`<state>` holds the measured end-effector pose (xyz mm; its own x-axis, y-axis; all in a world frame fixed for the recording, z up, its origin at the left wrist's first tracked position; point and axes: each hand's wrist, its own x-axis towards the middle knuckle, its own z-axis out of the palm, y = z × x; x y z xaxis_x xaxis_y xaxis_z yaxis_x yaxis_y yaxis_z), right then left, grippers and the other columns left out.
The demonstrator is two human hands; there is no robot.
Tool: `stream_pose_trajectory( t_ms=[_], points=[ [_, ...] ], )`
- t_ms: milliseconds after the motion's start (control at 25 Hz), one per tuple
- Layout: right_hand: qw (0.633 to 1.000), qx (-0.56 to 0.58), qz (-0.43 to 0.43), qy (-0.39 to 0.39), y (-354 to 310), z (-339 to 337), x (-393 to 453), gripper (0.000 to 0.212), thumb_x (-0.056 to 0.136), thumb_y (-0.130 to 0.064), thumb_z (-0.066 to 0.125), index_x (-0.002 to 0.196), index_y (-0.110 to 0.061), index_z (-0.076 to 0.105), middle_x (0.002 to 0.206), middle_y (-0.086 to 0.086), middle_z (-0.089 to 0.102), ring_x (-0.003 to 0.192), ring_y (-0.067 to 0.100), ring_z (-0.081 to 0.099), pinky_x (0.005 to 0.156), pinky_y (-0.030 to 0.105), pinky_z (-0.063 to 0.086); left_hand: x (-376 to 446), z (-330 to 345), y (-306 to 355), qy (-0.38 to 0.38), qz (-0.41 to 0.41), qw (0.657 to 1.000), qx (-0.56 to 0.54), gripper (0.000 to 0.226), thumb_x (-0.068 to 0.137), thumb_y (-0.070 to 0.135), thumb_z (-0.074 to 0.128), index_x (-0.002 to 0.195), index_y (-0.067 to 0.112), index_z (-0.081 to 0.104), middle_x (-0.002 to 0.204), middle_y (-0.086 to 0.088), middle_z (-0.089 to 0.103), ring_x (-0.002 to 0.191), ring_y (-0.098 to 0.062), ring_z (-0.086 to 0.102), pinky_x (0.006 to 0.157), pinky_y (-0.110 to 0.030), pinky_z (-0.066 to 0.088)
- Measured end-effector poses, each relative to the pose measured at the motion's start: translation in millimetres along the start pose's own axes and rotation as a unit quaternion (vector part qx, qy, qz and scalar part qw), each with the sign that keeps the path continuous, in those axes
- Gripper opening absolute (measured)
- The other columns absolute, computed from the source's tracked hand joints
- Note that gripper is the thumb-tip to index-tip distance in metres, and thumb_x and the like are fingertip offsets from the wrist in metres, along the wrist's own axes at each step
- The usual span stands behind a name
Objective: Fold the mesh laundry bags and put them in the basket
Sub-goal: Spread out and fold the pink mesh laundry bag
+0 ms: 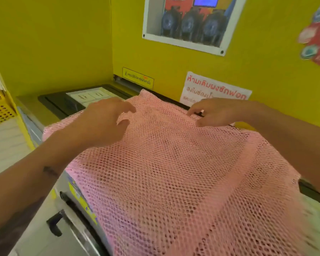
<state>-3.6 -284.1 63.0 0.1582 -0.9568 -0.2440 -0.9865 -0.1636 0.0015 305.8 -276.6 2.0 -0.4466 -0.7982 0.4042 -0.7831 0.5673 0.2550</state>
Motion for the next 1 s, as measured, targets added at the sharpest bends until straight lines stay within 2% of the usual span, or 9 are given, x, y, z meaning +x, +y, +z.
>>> stream_pose_trajectory(
  t_ms=[120, 240, 400, 560, 640, 720, 760, 840, 1000],
  points=[
    [0.999, 0.021, 0.037, -0.010, 36, 0, -72, 0.045, 0.093, -0.041, 0.059, 0.136, -0.037, 0.049, 0.140, -0.002, 0.049, 0.117, 0.016, 0.053, 0.097, 0.033, 0.042, -2, 2, 69, 0.003, 0.066, 0.996, -0.067, 0.035, 0.090, 0.024, 0.061, 0.124, 0.029, 0.059, 0.119, 0.002, 0.059, 0.098, -0.013, 0.060, 0.090, -0.040, 0.049],
    [0.997, 0.020, 0.068, 0.009, 70, 13, -125, 0.049, 0.092, -0.037, 0.060, 0.139, -0.032, 0.048, 0.135, -0.001, 0.053, 0.117, 0.020, 0.054, 0.096, 0.034, 0.045, -14, 9, 136, -0.036, 0.091, 0.990, -0.105, 0.033, 0.092, 0.030, 0.058, 0.124, 0.034, 0.057, 0.121, 0.008, 0.056, 0.098, -0.006, 0.061, 0.090, -0.037, 0.049],
    [0.992, -0.007, 0.123, -0.019, 113, 53, -171, 0.054, 0.090, -0.030, 0.058, 0.142, -0.032, 0.042, 0.138, 0.002, 0.051, 0.118, 0.023, 0.052, 0.096, 0.039, 0.048, -44, 16, 214, -0.168, 0.071, 0.980, -0.083, 0.025, 0.093, 0.042, 0.055, 0.118, 0.040, 0.057, 0.112, 0.013, 0.057, 0.097, -0.006, 0.059, 0.086, -0.032, 0.049],
    [0.995, 0.001, 0.101, -0.006, 133, 89, -190, 0.046, 0.091, -0.016, 0.052, 0.136, -0.026, 0.045, 0.134, 0.002, 0.052, 0.113, 0.023, 0.052, 0.084, 0.031, 0.043, -93, 17, 268, -0.238, 0.029, 0.968, -0.075, 0.029, 0.086, 0.060, 0.054, 0.106, 0.040, 0.059, 0.099, 0.016, 0.054, 0.087, -0.004, 0.054, 0.078, -0.030, 0.048],
    [0.995, 0.028, 0.094, 0.037, 145, 102, -192, 0.030, 0.091, -0.015, 0.053, 0.117, -0.028, 0.054, 0.122, 0.002, 0.059, 0.100, 0.020, 0.055, 0.074, 0.033, 0.047, -115, 22, 288, -0.261, -0.002, 0.964, -0.053, 0.040, 0.081, 0.066, 0.057, 0.112, 0.041, 0.052, 0.103, 0.015, 0.050, 0.091, -0.007, 0.053, 0.083, -0.032, 0.048],
    [0.989, -0.025, 0.091, 0.118, 152, 109, -193, 0.011, 0.090, -0.018, 0.056, 0.099, -0.025, 0.058, 0.109, 0.005, 0.063, 0.088, 0.020, 0.057, 0.063, 0.032, 0.045, -129, 30, 302, -0.253, -0.037, 0.966, -0.037, 0.045, 0.081, 0.060, 0.061, 0.117, 0.040, 0.046, 0.113, 0.012, 0.047, 0.100, -0.013, 0.051, 0.090, -0.035, 0.046],
    [0.977, -0.089, 0.092, 0.172, 155, 111, -192, 0.007, 0.090, -0.023, 0.060, 0.097, -0.023, 0.058, 0.106, 0.006, 0.063, 0.087, 0.022, 0.059, 0.061, 0.032, 0.043, -132, 33, 307, -0.240, -0.048, 0.969, -0.035, 0.046, 0.083, 0.053, 0.062, 0.121, 0.039, 0.043, 0.119, 0.009, 0.046, 0.105, -0.016, 0.050, 0.092, -0.036, 0.046],
    [0.946, -0.193, 0.102, 0.241, 155, 112, -189, 0.024, 0.088, -0.033, 0.065, 0.105, -0.016, 0.062, 0.104, 0.009, 0.060, 0.090, 0.028, 0.063, 0.059, 0.034, 0.043, -135, 33, 312, -0.236, -0.054, 0.970, -0.029, 0.051, 0.085, 0.041, 0.061, 0.130, 0.037, 0.036, 0.126, 0.005, 0.042, 0.114, -0.019, 0.046, 0.095, -0.039, 0.045],
    [0.939, -0.229, 0.098, 0.238, 157, 121, -178, 0.019, 0.088, -0.019, 0.066, 0.105, -0.011, 0.066, 0.103, 0.009, 0.058, 0.085, 0.027, 0.065, 0.057, 0.034, 0.047, -143, 33, 316, -0.265, -0.101, 0.959, 0.010, 0.074, 0.077, 0.067, 0.058, 0.138, 0.040, 0.027, 0.136, 0.003, 0.029, 0.130, -0.025, 0.030, 0.106, -0.047, 0.036]
  ],
)
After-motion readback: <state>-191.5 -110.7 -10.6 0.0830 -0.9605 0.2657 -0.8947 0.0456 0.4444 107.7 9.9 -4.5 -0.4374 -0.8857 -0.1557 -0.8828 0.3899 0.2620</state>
